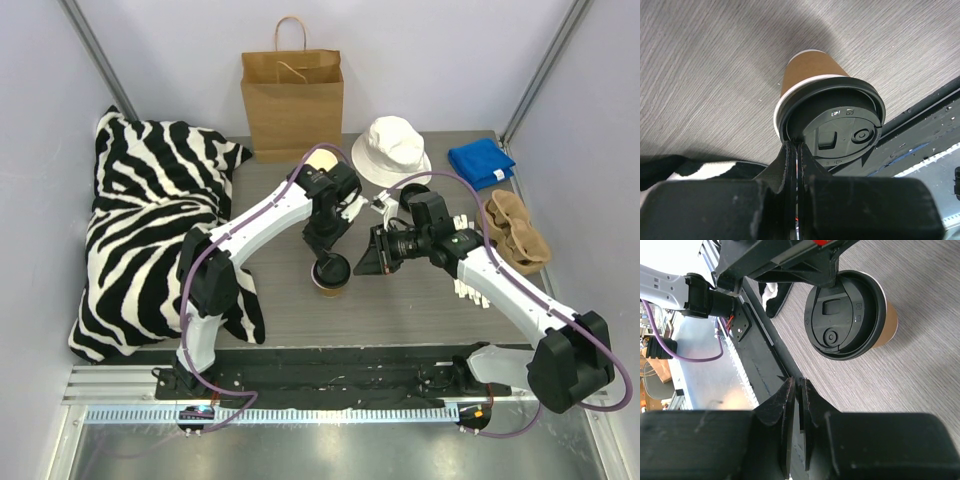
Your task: Pack the takeout coffee
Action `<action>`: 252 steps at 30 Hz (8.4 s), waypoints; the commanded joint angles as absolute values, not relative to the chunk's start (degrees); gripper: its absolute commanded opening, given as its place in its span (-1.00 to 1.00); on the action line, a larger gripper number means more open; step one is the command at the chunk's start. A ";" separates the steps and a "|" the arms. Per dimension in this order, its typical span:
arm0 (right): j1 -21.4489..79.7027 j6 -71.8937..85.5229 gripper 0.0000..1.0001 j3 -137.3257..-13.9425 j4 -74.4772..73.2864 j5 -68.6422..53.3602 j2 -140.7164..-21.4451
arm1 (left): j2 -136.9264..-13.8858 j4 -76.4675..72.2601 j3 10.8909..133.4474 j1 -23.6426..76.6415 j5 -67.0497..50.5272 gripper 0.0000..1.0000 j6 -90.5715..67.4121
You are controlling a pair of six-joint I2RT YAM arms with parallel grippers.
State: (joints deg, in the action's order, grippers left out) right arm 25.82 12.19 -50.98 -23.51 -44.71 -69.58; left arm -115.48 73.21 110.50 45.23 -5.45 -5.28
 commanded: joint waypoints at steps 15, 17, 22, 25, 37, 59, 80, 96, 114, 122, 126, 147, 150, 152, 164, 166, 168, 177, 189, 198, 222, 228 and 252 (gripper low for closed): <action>27.68 12.13 -0.67 -51.68 -18.55 -43.77 -70.75 | -116.02 74.18 110.48 44.47 -4.57 -1.00 -4.22; 27.95 12.04 -0.67 -51.68 -18.37 -43.68 -71.01 | -115.93 74.35 110.22 44.47 -4.57 -1.00 -4.13; 28.39 12.22 -0.67 -51.50 -17.58 -43.33 -71.19 | -115.58 74.53 110.04 44.47 -3.52 -1.00 -3.96; 28.74 12.22 -0.66 -51.68 -17.14 -43.33 -71.63 | -115.75 75.06 110.13 44.30 -3.69 -1.00 -3.78; 29.27 12.65 -0.66 -51.94 -16.00 -43.07 -72.16 | -116.10 74.71 109.78 44.21 -4.57 -1.00 -3.60; 33.40 19.95 -0.69 -45.79 -1.67 -36.39 -75.50 | -116.37 73.83 108.11 43.33 -5.97 -1.00 -3.87; 34.63 24.52 -0.62 -43.33 4.30 -33.40 -78.05 | -116.63 73.92 108.81 43.33 -6.94 -1.00 -4.13; 34.80 22.33 -0.63 -40.25 3.08 -32.08 -78.75 | -116.81 74.09 109.34 43.16 -7.82 -0.93 -3.87; 34.98 20.30 -0.67 -41.48 1.41 -32.08 -80.86 | -106.01 66.37 104.07 32.09 -23.87 -0.21 -7.81; 35.33 21.36 -0.67 -44.91 0.35 -34.01 -81.21 | -91.34 40.62 82.30 22.15 -45.17 0.61 -19.95; 35.33 21.71 -0.64 -47.19 -1.84 -35.41 -80.86 | -88.08 32.63 77.53 22.06 -45.88 0.69 -22.94; 35.42 23.82 -0.56 -48.96 -4.39 -38.14 -83.85 | -79.72 9.32 61.26 22.06 -47.90 0.46 -38.32; 35.42 23.82 -0.59 -47.29 -4.66 -38.32 -84.28 | -79.63 8.27 59.77 22.15 -47.55 0.44 -39.64; 35.33 23.73 -0.60 -46.23 -4.22 -38.23 -84.99 | -79.89 7.56 58.89 22.06 -47.90 0.37 -40.78; 33.23 24.70 -0.62 -47.81 -3.43 -39.99 -89.56 | -81.03 3.08 55.55 23.20 -50.70 -0.31 -43.15; 32.79 25.22 -0.63 -48.08 -3.51 -40.51 -90.43 | -81.73 2.20 54.94 23.99 -51.24 -0.47 -43.68; 32.26 25.40 -0.65 -48.08 -3.43 -40.61 -91.05 | -82.09 0.62 54.41 24.43 -51.42 -0.56 -43.86; 31.11 25.40 -0.74 -47.99 -3.08 -41.13 -92.99 | -87.36 -2.99 50.80 24.52 -50.54 -1.00 -45.17; 29.62 21.45 -0.94 -46.50 -3.60 -39.64 -97.29 | -94.83 -2.90 47.37 24.08 -47.20 -1.00 -44.74; 28.21 18.90 -0.97 -45.88 -4.04 -39.02 -99.93 | -100.11 -1.67 47.11 22.41 -46.14 -1.00 -45.09; 29.36 27.68 -0.88 -54.49 -3.52 -48.34 -90.62 | -87.72 -7.03 50.63 21.97 -54.58 -1.00 -50.53; 29.36 30.84 -0.88 -53.09 -4.40 -49.31 -87.72 | -86.84 -9.75 48.08 23.20 -55.64 -1.00 -53.52; 26.81 25.31 -0.95 -49.13 -5.19 -45.79 -99.67 | -99.49 3.08 48.25 21.80 -50.18 -1.00 -41.49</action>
State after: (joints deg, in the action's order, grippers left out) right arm 27.62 30.35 -51.59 0.23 -53.80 -95.74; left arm -96.29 -3.38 48.88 23.14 -57.67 -47.27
